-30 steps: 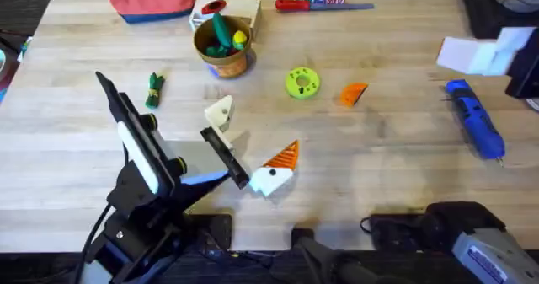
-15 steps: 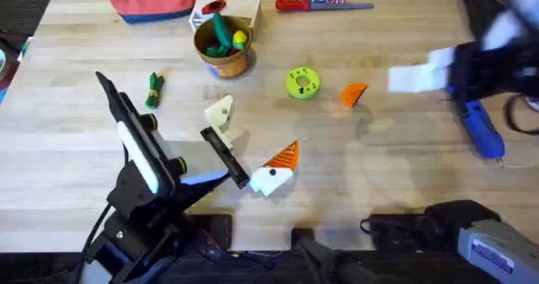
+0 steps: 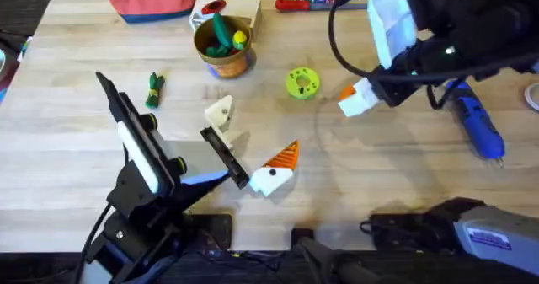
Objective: Pick up the gripper from the table and insert it into the empty holder that is missing its gripper. Then pick up a screw, insert it into the mounting hole, and use the screwdriver to tighten it. Finally, clean up the table by picking up the vegetable and placing it into the bucket.
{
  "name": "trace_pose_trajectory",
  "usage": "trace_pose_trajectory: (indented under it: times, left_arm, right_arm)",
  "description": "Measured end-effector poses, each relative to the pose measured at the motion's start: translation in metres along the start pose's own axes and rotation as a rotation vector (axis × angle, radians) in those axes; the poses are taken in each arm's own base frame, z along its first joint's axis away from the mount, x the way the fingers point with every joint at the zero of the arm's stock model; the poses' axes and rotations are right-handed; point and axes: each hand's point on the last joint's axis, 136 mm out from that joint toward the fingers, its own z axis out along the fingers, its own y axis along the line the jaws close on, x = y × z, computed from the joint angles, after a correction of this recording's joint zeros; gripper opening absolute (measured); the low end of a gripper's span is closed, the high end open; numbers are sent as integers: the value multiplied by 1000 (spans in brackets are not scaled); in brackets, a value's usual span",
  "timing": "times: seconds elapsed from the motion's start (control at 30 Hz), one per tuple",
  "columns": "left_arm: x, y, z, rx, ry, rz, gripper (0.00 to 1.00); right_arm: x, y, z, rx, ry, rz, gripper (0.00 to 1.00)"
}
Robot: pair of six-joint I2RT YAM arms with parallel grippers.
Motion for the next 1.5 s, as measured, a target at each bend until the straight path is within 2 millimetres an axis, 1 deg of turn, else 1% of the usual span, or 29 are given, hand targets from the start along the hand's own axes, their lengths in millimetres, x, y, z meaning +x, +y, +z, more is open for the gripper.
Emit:
trace_pose_trajectory:
  times: [0.23,0.37,0.47,0.63,0.77,0.87,0.93,1.0,1.07,1.17,1.2,1.33,1.4,1.5]
  left_arm:
    - [0,0,0,0,0,0,987]
    - [0,0,0,0,0,0,986]
    - [0,0,0,0,0,0,987]
    - [0,0,0,0,0,0,987]
    - [0,0,0,0,0,0,987]
    - [0,0,0,0,0,0,986]
    - [0,0,0,0,0,0,986]
    - [0,0,0,0,0,0,986]
    - [0,0,0,0,0,0,987]
    - [0,0,0,0,0,0,988]
    - [0,0,0,0,0,0,987]
    - [0,0,0,0,0,0,987]
    - [0,0,0,0,0,0,987]
    - [0,0,0,0,0,0,988]
  right_arm:
    - [-3,-15,24,20,38,16,991]
    - [-4,-18,34,22,52,-2,896]
    - [-4,-18,39,17,64,-22,859]
    - [-6,-19,44,17,63,-35,778]
    - [-7,-19,48,15,66,-37,680]
    - [-7,-19,51,13,71,-37,628]
    - [-7,-19,53,12,74,-40,568]
    - [-7,-19,56,10,81,-42,476]
    - [-6,-19,59,6,90,-44,437]
    - [-4,-18,62,2,101,-46,332]
    - [-4,-18,62,2,102,-47,285]
    - [-5,-19,63,3,100,-51,32]
    - [-4,-19,62,4,101,-51,7]
    - [-2,-18,59,1,108,-51,4]
